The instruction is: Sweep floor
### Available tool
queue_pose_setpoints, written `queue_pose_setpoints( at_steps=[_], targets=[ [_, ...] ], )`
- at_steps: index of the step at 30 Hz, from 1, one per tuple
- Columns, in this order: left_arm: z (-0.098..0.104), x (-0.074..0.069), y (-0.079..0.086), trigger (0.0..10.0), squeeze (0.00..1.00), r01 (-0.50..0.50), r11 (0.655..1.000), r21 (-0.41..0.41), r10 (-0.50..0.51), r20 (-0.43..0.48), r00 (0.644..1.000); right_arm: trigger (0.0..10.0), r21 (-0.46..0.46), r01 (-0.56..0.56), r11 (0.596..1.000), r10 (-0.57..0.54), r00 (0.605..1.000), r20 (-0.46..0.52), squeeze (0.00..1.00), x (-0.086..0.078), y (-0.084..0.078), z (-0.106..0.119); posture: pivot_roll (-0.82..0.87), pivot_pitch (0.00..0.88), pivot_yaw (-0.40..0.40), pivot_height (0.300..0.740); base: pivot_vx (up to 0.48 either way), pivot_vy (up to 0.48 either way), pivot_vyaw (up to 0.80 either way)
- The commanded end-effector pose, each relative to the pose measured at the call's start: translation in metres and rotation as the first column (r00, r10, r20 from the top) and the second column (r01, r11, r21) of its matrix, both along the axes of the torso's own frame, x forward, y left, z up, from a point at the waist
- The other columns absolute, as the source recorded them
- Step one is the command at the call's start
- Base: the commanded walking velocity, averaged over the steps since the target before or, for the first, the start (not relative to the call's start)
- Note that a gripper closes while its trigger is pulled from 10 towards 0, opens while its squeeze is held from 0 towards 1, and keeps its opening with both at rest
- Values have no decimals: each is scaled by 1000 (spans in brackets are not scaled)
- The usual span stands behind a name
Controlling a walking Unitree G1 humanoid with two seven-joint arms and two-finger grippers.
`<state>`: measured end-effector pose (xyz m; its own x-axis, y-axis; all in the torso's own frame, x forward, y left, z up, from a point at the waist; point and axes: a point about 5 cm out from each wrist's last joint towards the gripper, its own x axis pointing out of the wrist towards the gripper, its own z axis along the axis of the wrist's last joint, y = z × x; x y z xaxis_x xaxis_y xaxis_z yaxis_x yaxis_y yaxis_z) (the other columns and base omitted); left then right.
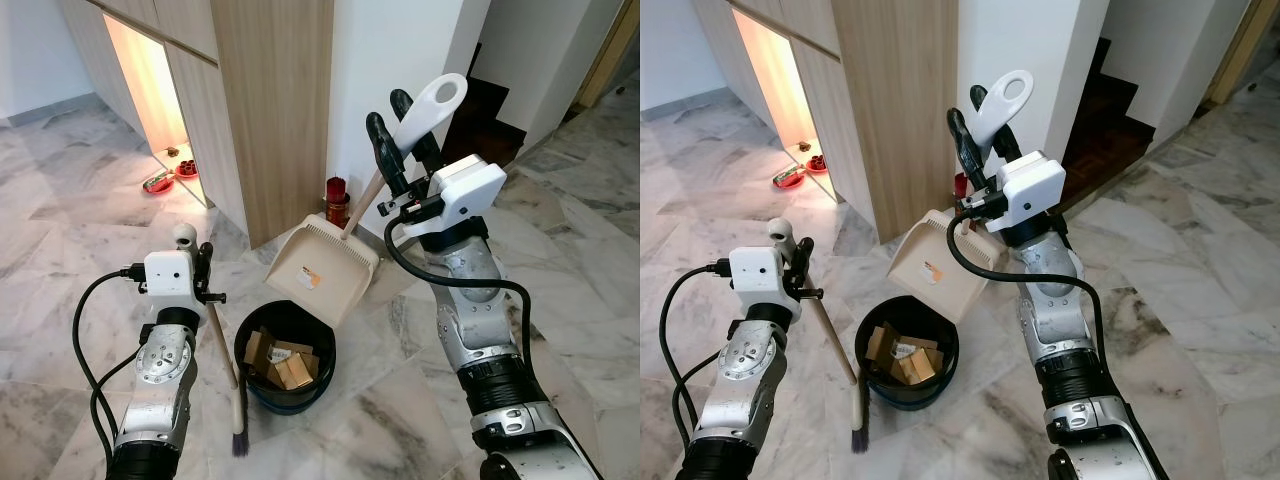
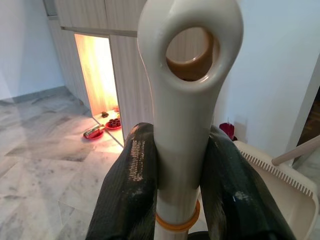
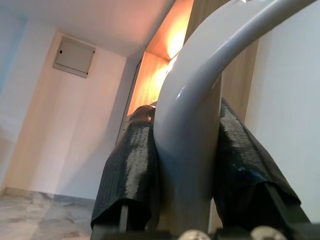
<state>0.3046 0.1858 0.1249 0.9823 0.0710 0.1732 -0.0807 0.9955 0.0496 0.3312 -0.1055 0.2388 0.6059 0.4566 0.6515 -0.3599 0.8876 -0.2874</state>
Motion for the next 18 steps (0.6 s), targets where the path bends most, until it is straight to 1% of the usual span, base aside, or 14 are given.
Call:
queue_pose_setpoints(
  at_steps=[1, 18],
  targets=[
    [13, 1, -2, 10000, 0, 15, 1000, 15, -16, 69, 998, 10000, 4, -9, 1000, 9, 995, 101, 0, -3, 2, 20, 18, 0, -7, 740, 0, 0, 0],
    [13, 1, -2, 10000, 0, 15, 1000, 15, -16, 69, 998, 10000, 4, -9, 1000, 9, 995, 101, 0, -3, 2, 20, 18, 0, -7, 740, 0, 0, 0]
  ],
)
